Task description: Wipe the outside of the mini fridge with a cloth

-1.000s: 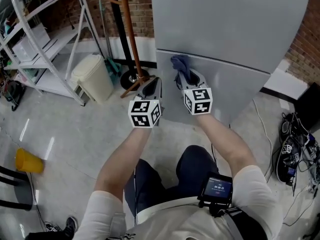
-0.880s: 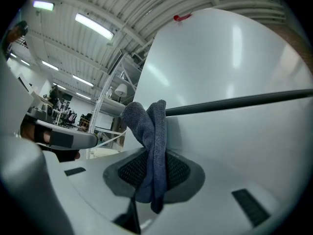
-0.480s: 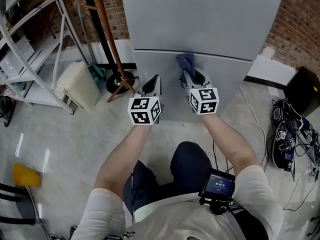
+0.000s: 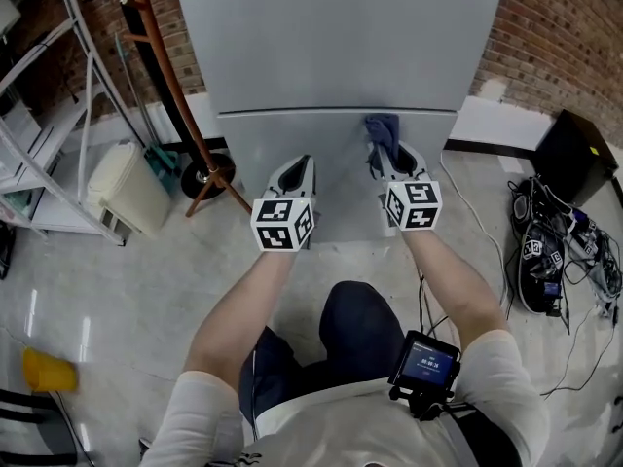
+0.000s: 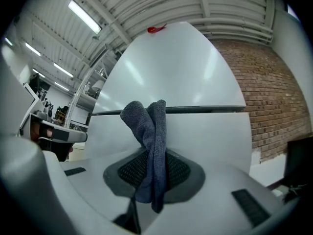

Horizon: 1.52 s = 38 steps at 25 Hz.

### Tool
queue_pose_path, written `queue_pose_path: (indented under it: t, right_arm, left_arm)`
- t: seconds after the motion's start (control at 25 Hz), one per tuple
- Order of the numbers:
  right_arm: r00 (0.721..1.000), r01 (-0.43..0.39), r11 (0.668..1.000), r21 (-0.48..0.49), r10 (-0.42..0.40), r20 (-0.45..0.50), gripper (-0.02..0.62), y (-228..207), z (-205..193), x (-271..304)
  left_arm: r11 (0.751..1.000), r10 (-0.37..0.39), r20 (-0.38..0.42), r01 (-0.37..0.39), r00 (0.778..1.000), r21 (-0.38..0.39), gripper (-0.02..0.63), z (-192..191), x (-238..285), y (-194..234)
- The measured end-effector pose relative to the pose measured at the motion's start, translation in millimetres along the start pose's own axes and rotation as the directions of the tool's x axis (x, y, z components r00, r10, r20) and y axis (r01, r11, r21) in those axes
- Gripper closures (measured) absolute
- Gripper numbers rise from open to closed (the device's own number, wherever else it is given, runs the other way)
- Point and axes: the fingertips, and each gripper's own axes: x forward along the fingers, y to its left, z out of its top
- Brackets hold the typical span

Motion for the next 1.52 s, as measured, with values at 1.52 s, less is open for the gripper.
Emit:
queue_pose_path:
  t: [1.52]
  right_arm:
    - [0.980, -0.196, 0.980, 0.038, 0.198, -0.033, 0.515, 107, -18, 18]
  left_arm:
    - [0.990, 0.141, -0.015, -0.141, 0.990, 0.014, 0.601, -11, -46, 63]
